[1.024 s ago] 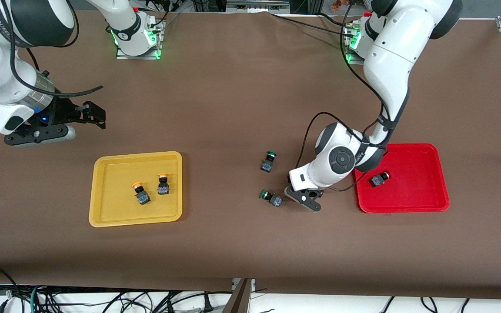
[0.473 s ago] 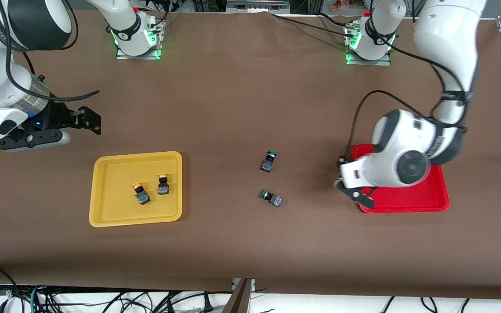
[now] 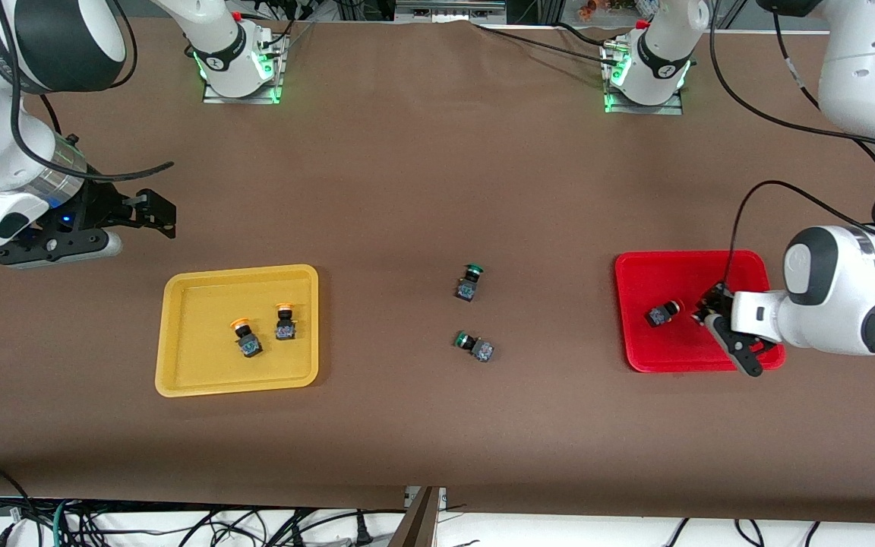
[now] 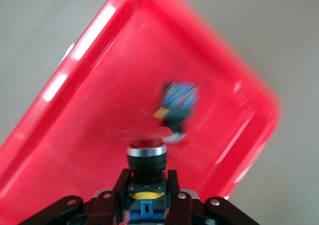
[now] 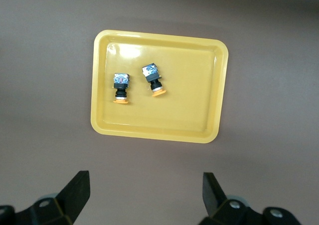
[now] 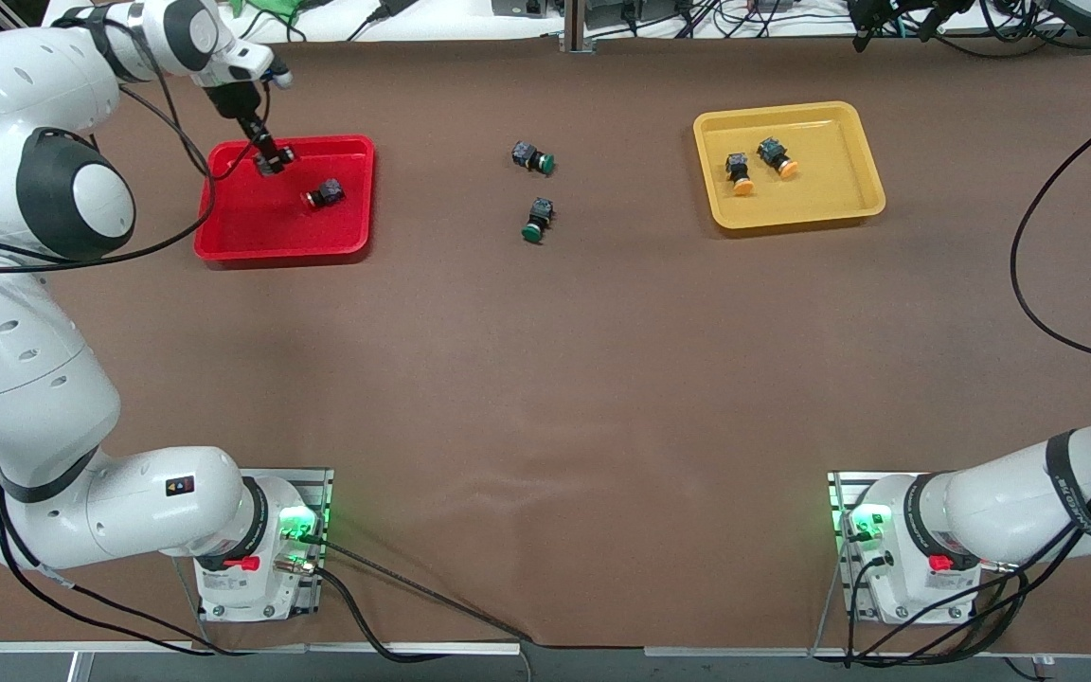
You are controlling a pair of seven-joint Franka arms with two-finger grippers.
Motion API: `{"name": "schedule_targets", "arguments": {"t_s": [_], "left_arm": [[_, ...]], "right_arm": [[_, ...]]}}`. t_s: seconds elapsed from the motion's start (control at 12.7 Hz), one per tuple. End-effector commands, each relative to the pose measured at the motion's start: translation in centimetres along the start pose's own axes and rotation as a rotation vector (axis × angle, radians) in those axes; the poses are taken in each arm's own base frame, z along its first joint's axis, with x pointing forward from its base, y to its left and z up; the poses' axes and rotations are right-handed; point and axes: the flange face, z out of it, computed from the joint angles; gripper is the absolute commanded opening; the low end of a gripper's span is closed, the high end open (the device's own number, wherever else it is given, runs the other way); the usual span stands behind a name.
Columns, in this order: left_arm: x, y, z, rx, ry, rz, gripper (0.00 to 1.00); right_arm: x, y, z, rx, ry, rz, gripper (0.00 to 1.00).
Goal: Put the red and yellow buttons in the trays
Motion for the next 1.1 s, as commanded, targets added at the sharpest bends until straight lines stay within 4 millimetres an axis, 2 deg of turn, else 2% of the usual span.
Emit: {"name": "schedule_targets", "arguments": {"t_s": [0.0,0.08,0.16,0.24,0.32,0.47,0.63,0.79,0.95,1.02], "left_arm": [[-0.3,-0.9,-0.8,0.105,-0.049,0.121,0.01],[-0.3,-1.1,-0.1,0.101,-0.051,0.127,0.08],[0.2,-0.8,0.0,0.102,-0.054,0.138,0.47],[0.6,-0.5,-0.3,0.103,-0.052,0.145,0.99],[1.0,0.0,-1.1,0.106,-0.049,0.154,1.00],[2.0,1.7,-4.0,0.119,-0.039,0.148,1.00],[2.7,3.6,-6.8,0.118,-0.030,0.048,1.00],[4.2,6.8,-10.0,0.112,-0.019,-0.104,1.00],[6.5,11.2,-13.4,0.126,-0.002,-0.317,1.00],[6.9,12.8,-14.7,0.131,0.003,-0.434,1.00]], "right_arm": [[0.3,0.0,-0.5,-0.008,0.007,0.002,1.00],[0.3,-0.1,-0.5,-0.004,0.007,0.002,1.00],[0.3,-0.3,-0.7,-0.004,0.011,-0.001,1.00],[0.3,-0.3,-0.7,-0.002,0.011,-0.001,1.00],[0.3,-0.3,-0.7,-0.001,0.011,-0.001,1.00],[0.3,-0.3,-0.7,0.001,0.011,-0.001,1.00],[0.3,-0.3,-0.7,0.001,0.011,-0.001,1.00],[0.3,-0.3,-0.7,0.001,0.011,-0.001,1.00],[0.3,-0.3,-0.7,0.001,0.011,-0.001,1.00],[0.3,-0.3,-0.7,0.001,0.011,-0.001,1.00]]}}
